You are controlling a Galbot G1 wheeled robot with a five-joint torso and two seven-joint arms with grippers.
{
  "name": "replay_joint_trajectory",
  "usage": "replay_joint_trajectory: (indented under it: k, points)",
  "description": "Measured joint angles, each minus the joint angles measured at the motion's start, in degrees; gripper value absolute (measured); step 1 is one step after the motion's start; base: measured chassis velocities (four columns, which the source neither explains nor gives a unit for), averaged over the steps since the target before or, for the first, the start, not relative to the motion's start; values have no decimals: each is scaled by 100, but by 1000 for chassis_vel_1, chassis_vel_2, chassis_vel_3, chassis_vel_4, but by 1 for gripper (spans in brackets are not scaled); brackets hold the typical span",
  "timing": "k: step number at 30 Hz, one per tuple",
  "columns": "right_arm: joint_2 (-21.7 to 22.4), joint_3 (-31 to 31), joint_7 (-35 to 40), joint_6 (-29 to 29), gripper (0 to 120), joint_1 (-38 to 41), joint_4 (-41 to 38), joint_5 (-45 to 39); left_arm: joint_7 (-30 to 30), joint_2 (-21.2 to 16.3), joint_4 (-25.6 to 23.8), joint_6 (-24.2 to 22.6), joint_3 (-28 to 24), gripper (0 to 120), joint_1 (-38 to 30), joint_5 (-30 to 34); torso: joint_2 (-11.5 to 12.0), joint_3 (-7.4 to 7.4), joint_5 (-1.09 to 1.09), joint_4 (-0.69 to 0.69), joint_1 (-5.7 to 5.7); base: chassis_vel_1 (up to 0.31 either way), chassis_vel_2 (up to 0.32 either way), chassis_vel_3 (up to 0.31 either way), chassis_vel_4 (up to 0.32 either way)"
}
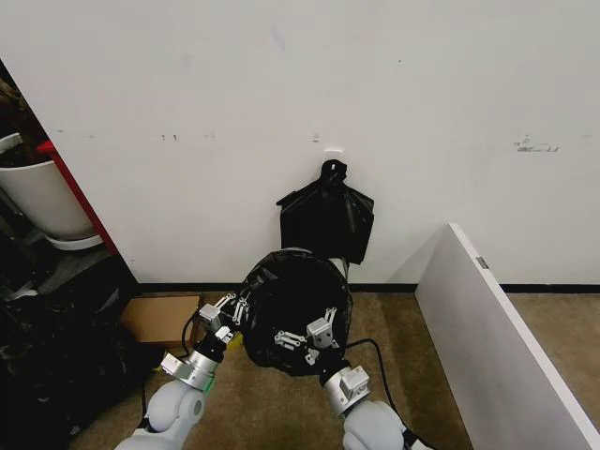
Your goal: Place the garbage bag over the trash bin.
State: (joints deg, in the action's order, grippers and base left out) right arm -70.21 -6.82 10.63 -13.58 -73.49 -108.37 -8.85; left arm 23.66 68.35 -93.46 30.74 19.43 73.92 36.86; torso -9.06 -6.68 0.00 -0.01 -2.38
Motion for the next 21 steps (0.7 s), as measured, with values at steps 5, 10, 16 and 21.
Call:
replay_joint_trajectory:
  k: [5,10,16,21]
  points:
    - [21,321,-1002,-781,100,-204,-247,-669,-205,12,-174,-193,50,5,-19,396,0,0,0,0,0,0,0,0,0]
    - [179,844,-2505,-1272,100,-559,-349,-1187,-443,-46,-486,-552,93,5,22,840,0,0,1,-1,0,0,0,0,0]
    - [327,1268,-3975,-1625,100,-772,-201,-2183,-870,-89,-620,-999,128,5,1,1277,0,0,0,-1,0,0,0,0,0]
    - [354,1389,-3561,-1700,100,-916,-146,-2065,-1161,-85,-627,-1194,140,5,-62,1531,0,0,1,0,0,0,0,0,0]
